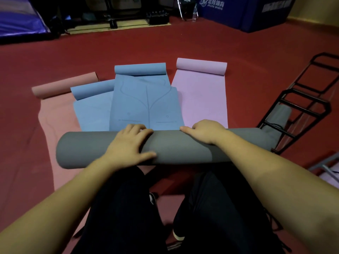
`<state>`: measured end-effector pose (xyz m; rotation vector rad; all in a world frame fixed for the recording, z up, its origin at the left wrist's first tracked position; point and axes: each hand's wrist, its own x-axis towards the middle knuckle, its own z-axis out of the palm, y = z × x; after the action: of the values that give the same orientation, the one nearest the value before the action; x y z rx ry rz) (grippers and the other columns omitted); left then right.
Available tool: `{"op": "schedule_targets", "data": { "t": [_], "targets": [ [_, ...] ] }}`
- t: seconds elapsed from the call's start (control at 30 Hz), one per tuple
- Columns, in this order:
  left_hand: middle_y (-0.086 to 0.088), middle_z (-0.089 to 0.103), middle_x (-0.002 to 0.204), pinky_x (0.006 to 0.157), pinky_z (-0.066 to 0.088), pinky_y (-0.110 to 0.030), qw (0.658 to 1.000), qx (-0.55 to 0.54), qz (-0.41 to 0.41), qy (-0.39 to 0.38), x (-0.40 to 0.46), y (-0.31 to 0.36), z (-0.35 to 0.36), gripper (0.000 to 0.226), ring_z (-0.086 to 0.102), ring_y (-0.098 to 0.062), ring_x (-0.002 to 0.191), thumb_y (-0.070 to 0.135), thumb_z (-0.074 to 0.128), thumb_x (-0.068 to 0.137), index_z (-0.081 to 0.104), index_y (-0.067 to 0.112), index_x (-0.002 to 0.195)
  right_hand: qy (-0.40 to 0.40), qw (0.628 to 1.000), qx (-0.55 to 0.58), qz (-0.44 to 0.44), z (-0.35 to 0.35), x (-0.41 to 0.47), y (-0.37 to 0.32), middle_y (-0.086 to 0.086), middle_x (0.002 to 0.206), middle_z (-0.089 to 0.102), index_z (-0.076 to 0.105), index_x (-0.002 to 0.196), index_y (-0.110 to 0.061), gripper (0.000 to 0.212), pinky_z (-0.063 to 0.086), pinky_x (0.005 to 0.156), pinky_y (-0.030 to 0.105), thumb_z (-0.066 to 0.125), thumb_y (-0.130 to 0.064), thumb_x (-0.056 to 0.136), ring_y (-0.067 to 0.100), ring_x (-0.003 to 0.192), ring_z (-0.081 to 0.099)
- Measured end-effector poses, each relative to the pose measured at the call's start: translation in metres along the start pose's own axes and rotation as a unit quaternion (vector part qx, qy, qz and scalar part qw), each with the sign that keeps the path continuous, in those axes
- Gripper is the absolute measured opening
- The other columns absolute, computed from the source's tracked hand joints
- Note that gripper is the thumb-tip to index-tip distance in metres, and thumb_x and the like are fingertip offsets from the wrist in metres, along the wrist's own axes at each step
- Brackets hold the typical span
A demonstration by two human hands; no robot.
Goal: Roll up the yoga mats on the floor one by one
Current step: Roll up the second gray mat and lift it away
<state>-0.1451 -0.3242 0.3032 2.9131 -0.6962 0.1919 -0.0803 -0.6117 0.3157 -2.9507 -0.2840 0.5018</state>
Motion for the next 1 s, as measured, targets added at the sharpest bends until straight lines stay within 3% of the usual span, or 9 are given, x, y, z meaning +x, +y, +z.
{"op": "schedule_targets", "data": {
  "t": [0.1,0.2,0.4,0.63,0.77,0.87,1.0],
  "targets": [
    [-0.017,0.054,0.136,0.101,0.038,-0.062,0.990,0.140,0.011,0.000,-0.024,0.012,0.025,0.110,0.051,-0.039,0.121,0.080,0.065,0.057,0.047,0.011,0.140,-0.022,1.000,0.011,0.005,-0.003,0.007,-0.003,0.012,0.122,0.064,0.070,0.111,-0.015,0.086,0.039,0.081,0.034,0.021,-0.081,0.087,0.029,0.104,0.058],
    [-0.024,0.047,0.144,0.099,0.034,-0.068,0.984,0.173,-0.034,-0.030,-0.028,0.024,0.031,0.116,0.046,-0.048,0.129,0.063,0.082,0.052,0.034,0.011,0.144,-0.045,0.998,0.030,0.013,-0.008,0.009,-0.007,0.012,0.133,0.059,0.066,0.123,-0.013,0.084,0.036,0.085,0.033,0.026,-0.079,0.089,0.030,0.117,0.056],
    [-0.025,0.050,0.137,0.097,0.038,-0.065,0.984,0.169,-0.045,-0.046,-0.017,0.022,0.025,0.116,0.048,-0.044,0.125,0.061,0.085,0.050,0.031,0.017,0.143,-0.071,0.995,0.069,0.033,-0.020,0.003,-0.010,0.014,0.144,0.052,0.059,0.134,-0.011,0.080,0.035,0.102,0.034,0.032,-0.074,0.092,0.030,0.127,0.051],
    [-0.021,0.049,0.135,0.096,0.039,-0.061,0.984,0.179,0.003,-0.003,-0.020,0.026,0.001,0.108,0.050,-0.041,0.119,0.067,0.075,0.054,0.033,0.017,0.141,-0.085,0.992,0.082,0.036,-0.030,-0.007,-0.004,0.011,0.146,0.050,0.059,0.134,-0.014,0.080,0.033,0.103,0.036,0.033,-0.075,0.090,0.027,0.127,0.050],
    [-0.011,0.044,0.141,0.100,0.037,-0.052,0.984,0.175,0.010,-0.033,-0.025,0.036,-0.027,0.111,0.046,-0.031,0.122,0.076,0.064,0.055,0.025,0.024,0.145,-0.142,0.985,0.099,0.017,-0.044,-0.024,-0.007,0.004,0.147,0.049,0.057,0.136,-0.027,0.060,0.030,0.099,0.033,0.035,-0.066,0.095,0.018,0.118,0.049],
    [-0.003,0.041,0.142,0.102,0.037,-0.047,0.986,0.148,0.016,-0.072,-0.030,0.041,-0.038,0.115,0.043,-0.027,0.125,0.082,0.061,0.054,0.020,0.028,0.147,-0.186,0.977,0.100,0.009,-0.042,-0.031,-0.006,0.000,0.132,0.056,0.062,0.118,-0.038,0.041,0.031,0.094,0.031,0.037,-0.063,0.097,0.015,0.106,0.050],
    [0.001,0.043,0.140,0.102,0.037,-0.045,0.987,0.110,0.011,-0.120,-0.026,0.040,-0.040,0.115,0.042,-0.024,0.124,0.080,0.066,0.054,0.021,0.031,0.148,-0.182,0.981,0.072,0.008,-0.032,-0.027,-0.010,0.003,0.137,0.057,0.063,0.129,-0.026,0.059,0.035,0.097,0.031,0.036,-0.067,0.096,0.019,0.114,0.054]
  ]
}}
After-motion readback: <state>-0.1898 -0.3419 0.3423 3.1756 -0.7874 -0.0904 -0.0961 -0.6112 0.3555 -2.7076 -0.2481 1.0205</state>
